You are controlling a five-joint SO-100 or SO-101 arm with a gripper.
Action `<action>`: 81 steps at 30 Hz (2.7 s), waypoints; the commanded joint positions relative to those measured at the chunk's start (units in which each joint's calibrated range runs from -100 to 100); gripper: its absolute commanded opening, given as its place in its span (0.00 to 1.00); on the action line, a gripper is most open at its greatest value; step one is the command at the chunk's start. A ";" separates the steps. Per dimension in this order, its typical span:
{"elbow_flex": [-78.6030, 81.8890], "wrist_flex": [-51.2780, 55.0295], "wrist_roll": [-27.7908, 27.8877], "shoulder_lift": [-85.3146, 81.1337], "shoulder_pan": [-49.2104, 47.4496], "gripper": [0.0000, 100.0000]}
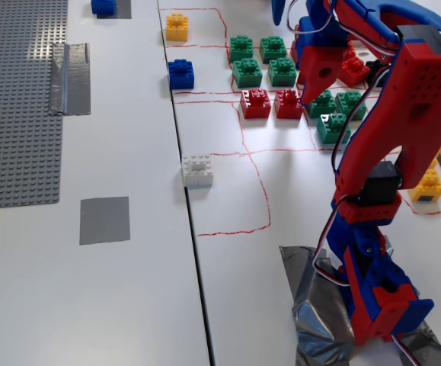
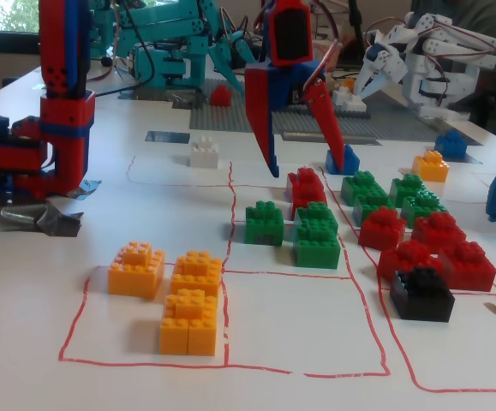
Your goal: Grab the block and put it in the grey marker
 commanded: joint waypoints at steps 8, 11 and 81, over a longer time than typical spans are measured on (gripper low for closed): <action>-7.99 -0.67 -0.54 3.26 -1.14 0.30; -9.72 -0.67 -0.54 4.74 -1.14 0.30; -13.26 4.69 1.51 3.17 -1.24 0.00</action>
